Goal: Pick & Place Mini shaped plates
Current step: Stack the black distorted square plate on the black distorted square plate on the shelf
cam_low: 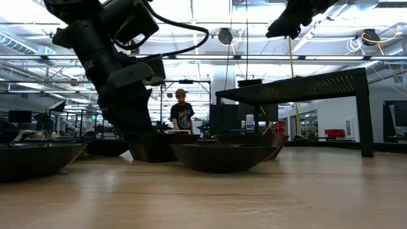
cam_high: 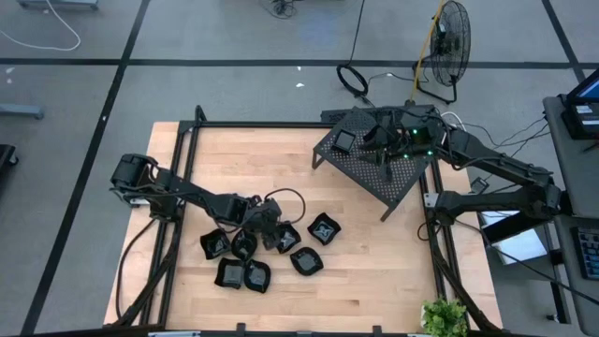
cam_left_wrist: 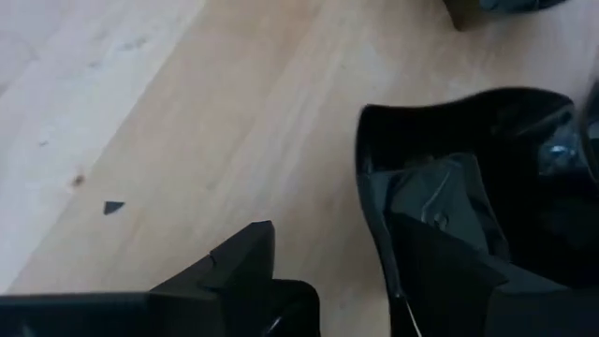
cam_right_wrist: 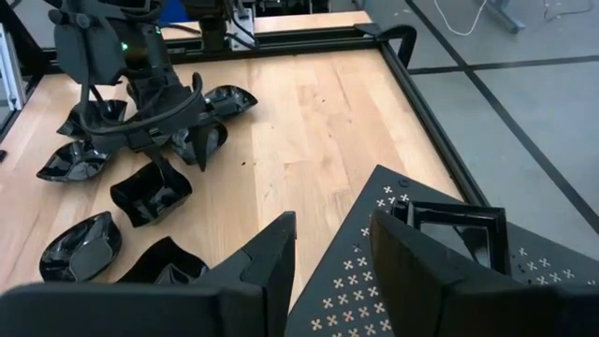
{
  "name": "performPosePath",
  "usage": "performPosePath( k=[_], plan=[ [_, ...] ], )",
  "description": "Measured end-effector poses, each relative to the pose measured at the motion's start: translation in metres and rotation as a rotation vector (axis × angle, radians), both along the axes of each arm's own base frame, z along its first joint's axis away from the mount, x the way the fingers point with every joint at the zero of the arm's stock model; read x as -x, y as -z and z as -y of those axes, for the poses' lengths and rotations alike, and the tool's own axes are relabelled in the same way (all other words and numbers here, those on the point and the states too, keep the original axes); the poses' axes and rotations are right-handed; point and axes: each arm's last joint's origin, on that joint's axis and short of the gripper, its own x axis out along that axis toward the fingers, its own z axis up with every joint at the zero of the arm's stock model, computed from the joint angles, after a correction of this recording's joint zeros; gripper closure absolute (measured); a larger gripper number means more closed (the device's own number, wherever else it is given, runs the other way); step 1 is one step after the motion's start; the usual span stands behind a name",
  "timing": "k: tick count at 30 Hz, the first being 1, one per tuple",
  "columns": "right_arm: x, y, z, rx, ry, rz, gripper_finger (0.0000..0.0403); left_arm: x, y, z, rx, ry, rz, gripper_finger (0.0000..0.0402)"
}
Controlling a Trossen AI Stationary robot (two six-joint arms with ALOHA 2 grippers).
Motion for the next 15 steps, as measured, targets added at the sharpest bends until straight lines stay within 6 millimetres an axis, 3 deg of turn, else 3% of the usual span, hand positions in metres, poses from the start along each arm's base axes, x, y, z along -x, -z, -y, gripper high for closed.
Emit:
performPosePath(
  k=[12, 15],
  plan=[
    [-0.0002, -0.0004, 0.0001, 0.002, 0.0, 0.005, 0.0277, -0.0005, -0.0004, -0.0013, 0.013, 0.0, 0.002, 0.0384],
    [-0.0003, -0.0005, 0.0001, 0.002, 0.0, 0.005, 0.0277, -0.0009, -0.001, -0.0024, -0.012, 0.016, 0.003, 0.0393]
  ],
)
